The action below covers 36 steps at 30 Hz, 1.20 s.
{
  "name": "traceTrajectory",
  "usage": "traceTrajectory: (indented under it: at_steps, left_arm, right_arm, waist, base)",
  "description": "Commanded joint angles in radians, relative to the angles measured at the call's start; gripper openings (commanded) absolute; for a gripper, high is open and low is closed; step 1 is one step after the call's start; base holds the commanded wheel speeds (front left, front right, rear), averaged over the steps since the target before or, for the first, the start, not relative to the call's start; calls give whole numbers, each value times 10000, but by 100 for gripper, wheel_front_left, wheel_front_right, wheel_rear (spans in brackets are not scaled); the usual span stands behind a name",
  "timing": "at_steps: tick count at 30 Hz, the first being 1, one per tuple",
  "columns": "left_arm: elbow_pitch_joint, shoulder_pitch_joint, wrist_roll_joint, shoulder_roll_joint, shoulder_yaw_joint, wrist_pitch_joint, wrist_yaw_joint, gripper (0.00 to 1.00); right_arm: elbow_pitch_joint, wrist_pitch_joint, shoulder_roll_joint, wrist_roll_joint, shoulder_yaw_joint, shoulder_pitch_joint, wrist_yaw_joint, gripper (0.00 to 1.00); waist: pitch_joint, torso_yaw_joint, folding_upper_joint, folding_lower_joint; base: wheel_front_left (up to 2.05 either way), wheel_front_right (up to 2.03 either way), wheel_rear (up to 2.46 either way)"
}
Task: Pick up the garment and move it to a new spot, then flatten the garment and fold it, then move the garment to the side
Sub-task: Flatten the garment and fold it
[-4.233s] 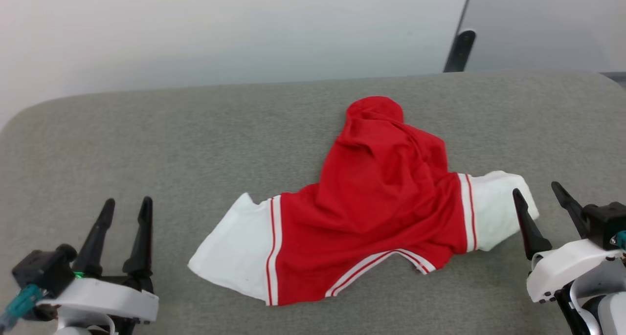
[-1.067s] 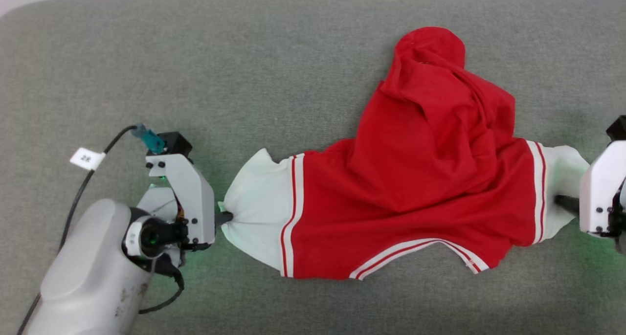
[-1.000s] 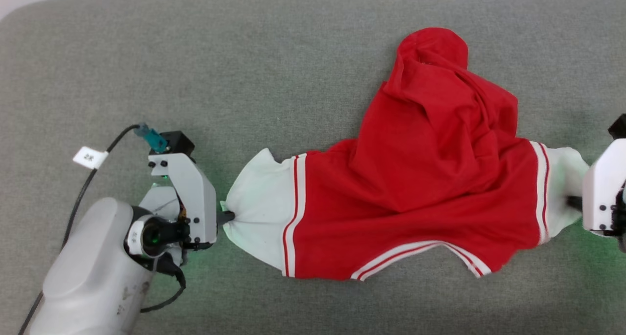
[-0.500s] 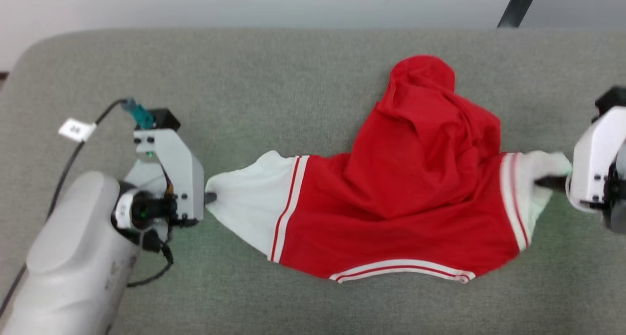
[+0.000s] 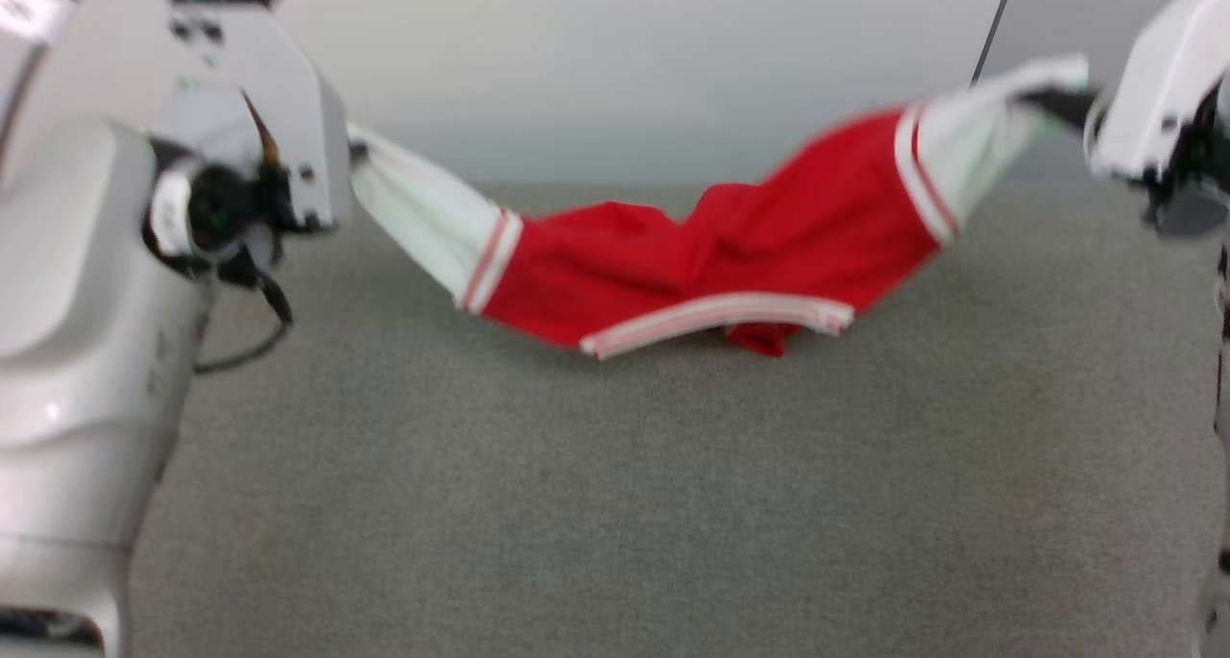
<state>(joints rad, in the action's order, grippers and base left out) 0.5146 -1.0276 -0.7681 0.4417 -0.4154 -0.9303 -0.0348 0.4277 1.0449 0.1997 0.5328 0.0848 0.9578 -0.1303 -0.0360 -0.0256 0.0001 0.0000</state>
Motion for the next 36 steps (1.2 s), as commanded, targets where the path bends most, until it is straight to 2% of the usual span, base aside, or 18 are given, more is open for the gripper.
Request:
traceTrajectory:
  at_steps: [1, 6, 13, 17, 23, 27, 36]
  left_arm:
    - [114, -293, 146, 19, -2, 148, 96, 0]
    - [817, -1544, 780, -28, -29, 1363, 228, 0]
    - [2075, -3149, 1509, -186, 69, 3501, 150, 0]
    - [2831, -3693, 1648, -354, 88, 4385, 281, 0]
    - [3685, -4169, 1677, -478, 129, 5455, 598, 0]
    - [4109, -4608, 1677, -482, 223, 6239, 758, 0]
    - [4810, -6033, 1707, -376, 478, 8025, 995, 0]
  right_arm:
    - [177, -417, -130, -174, 131, 380, -6, 0]
    - [1334, -2596, -642, -955, 533, 1749, -6, 0]
    - [2972, -5074, -769, -1439, 228, 3135, -6, 0]
    - [3943, -5726, -791, -1391, -77, 3591, -6, 0]
    - [4742, -6748, -601, -1289, -672, 4082, -6, 0]
    - [5054, -7561, -512, -1304, -974, 4529, -6, 0]
    - [5562, -9595, -402, -1696, -1559, 6015, -6, 0]
  waist:
    - [423, 37, -1, 0]
    - [602, 1, -1, 0]
    - [723, -109, -1, 0]
    - [742, -193, -1, 0]
    - [410, -261, -1, 0]
    - [-320, -231, -1, 0]
    - [-3061, -86, -1, 0]
  base:
    - [0, 0, 0]
    - [0, 0, 0]
    - [0, 0, 0]
    - [0, 0, 0]
    - [0, 0, 0]
    - [0, 0, 0]
    - [0, 0, 0]
